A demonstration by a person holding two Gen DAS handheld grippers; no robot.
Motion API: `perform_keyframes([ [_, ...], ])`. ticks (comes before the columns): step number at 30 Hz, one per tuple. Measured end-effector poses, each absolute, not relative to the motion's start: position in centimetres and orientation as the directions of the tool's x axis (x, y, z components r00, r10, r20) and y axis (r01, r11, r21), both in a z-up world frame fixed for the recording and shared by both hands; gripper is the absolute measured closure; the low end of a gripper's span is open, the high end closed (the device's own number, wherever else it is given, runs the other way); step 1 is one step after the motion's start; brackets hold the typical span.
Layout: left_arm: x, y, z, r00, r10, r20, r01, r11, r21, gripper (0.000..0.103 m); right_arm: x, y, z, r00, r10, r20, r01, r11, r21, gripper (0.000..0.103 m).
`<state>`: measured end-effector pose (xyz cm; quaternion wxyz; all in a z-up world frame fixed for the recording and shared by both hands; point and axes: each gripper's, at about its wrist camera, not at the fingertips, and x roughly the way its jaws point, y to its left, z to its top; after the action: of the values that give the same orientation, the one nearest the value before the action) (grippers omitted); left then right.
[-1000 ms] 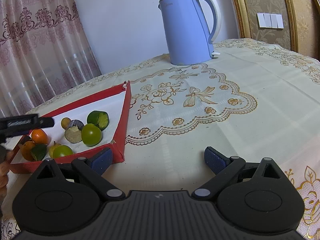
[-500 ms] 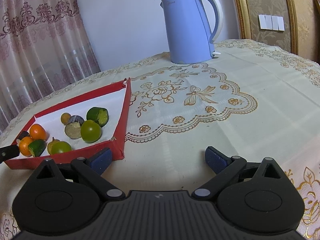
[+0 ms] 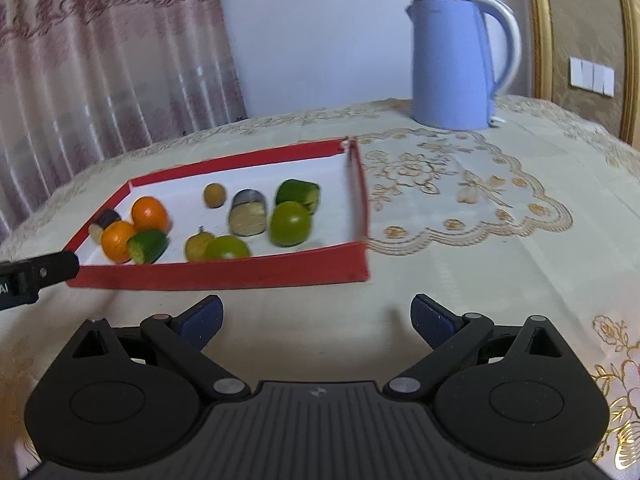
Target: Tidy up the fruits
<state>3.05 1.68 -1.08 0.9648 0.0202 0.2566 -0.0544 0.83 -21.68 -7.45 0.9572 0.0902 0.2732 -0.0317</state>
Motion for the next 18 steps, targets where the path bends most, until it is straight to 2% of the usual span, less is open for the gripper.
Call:
perform_keyframes([
  [7,2.7,2.0,-0.7,0.86,-0.101,-0.5,0.108,0.994,-0.014,0.0,0.8,-19.9,-6.8,0.851,-0.007,-0.526,0.09,0.987,0.132,0.002],
  [18,2.1,1.2,-0.2,0.876,-0.094,-0.474,0.122,0.992,0.029,0.0,1.1,-18.0,-6.2,0.851,-0.011,-0.525,0.062,0.995,0.081,0.002],
])
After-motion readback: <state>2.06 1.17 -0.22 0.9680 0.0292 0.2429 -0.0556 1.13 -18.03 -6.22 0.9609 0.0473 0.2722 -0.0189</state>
